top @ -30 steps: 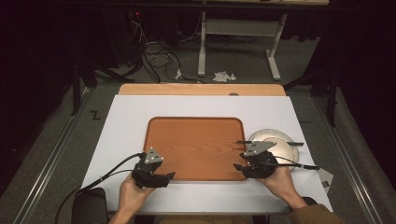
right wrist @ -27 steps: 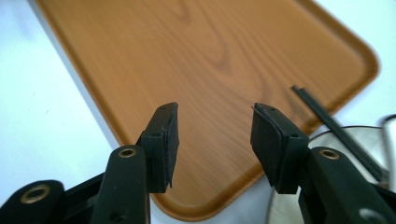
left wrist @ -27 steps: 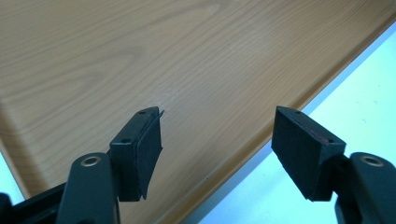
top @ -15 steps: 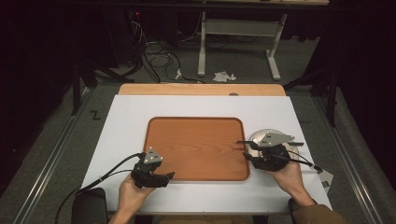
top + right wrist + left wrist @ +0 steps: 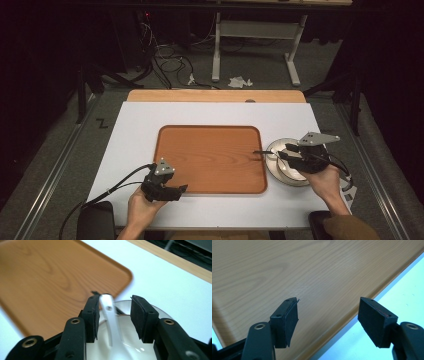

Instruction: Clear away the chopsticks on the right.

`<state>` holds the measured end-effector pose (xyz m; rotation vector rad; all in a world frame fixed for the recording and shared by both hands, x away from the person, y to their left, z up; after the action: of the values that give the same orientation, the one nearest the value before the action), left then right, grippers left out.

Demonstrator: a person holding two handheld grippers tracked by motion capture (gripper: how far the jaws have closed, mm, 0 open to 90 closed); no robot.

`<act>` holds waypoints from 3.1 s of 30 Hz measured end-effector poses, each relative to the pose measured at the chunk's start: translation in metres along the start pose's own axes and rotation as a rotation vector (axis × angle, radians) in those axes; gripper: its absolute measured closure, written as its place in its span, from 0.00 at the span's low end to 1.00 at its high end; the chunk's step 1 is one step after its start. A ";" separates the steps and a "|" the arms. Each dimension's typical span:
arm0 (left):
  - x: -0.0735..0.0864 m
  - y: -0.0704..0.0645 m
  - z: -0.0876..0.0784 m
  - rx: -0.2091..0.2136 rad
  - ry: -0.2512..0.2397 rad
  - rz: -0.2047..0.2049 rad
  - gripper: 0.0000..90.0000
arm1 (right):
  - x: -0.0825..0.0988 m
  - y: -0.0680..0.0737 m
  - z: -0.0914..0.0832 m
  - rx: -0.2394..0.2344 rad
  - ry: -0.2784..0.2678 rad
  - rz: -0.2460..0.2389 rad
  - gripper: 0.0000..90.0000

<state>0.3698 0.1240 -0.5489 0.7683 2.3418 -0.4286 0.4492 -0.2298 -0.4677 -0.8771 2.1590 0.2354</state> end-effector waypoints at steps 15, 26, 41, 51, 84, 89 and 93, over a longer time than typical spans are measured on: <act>0.001 -0.002 0.000 0.006 0.007 0.006 0.36 | 0.011 -0.052 0.001 0.091 0.051 0.065 0.77; 0.001 -0.003 0.001 0.006 0.006 0.008 0.36 | 0.034 -0.087 0.001 0.132 0.099 0.171 0.81; 0.003 -0.004 0.003 0.008 0.024 0.013 0.36 | 0.069 -0.108 0.018 0.144 0.243 0.221 0.80; 0.002 -0.005 0.003 0.008 0.023 0.019 0.36 | 0.071 -0.107 0.025 0.130 0.267 0.215 0.78; 0.001 -0.003 0.002 0.000 0.021 0.023 0.36 | 0.073 -0.109 0.040 0.126 0.306 0.184 0.90; 0.001 -0.003 0.003 0.002 0.022 0.020 0.36 | 0.074 -0.110 0.040 0.125 0.300 0.178 0.95; 0.001 -0.003 0.002 0.000 0.019 0.021 0.36 | 0.074 -0.110 0.040 0.132 0.298 0.169 0.96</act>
<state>0.3685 0.1213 -0.5510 0.7989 2.3494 -0.4136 0.5118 -0.3325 -0.5362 -0.6893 2.4971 0.0453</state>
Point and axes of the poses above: each handheld gripper's, and its own axes: z roughly forward along the jaws, x roughly out of its underside, y roughly to its left, the point moved 9 cm from there along z, roughly forward along the jaws, and after that the axes turned 1 degree about y, right-handed, at the moved point
